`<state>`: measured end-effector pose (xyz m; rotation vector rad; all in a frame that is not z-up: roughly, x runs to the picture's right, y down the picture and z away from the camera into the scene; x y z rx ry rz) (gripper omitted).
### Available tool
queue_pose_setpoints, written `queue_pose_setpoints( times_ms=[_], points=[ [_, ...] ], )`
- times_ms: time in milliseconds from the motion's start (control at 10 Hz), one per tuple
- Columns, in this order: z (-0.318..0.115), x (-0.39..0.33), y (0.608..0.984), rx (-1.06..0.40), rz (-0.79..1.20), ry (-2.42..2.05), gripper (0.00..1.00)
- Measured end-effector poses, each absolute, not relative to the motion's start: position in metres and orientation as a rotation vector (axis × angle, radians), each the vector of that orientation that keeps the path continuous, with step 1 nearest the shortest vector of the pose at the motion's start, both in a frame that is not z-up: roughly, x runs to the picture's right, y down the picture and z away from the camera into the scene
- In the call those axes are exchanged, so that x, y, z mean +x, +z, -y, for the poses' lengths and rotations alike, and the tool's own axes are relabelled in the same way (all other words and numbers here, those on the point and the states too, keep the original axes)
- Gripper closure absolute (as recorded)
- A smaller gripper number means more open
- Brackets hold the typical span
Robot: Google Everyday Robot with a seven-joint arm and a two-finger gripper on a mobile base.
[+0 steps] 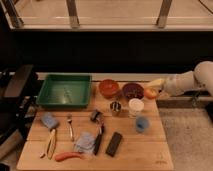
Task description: Place apple in paper cup
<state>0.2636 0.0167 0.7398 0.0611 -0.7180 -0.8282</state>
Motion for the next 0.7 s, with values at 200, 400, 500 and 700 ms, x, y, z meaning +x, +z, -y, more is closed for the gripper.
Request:
queue_pose_setpoints(
  times_ms=[200,400,500,700],
  points=[
    [-0.022,0.253,0.752,0.055,0.75,-0.837,0.9],
    [-0.034,0.23,0.764,0.04,0.793,-0.855,0.69],
    [-0.038,0.219,0.769,0.034,0.81,-0.864,0.61],
    [-0.046,0.208,0.778,0.015,0.832,-0.872,0.39]
  ],
)
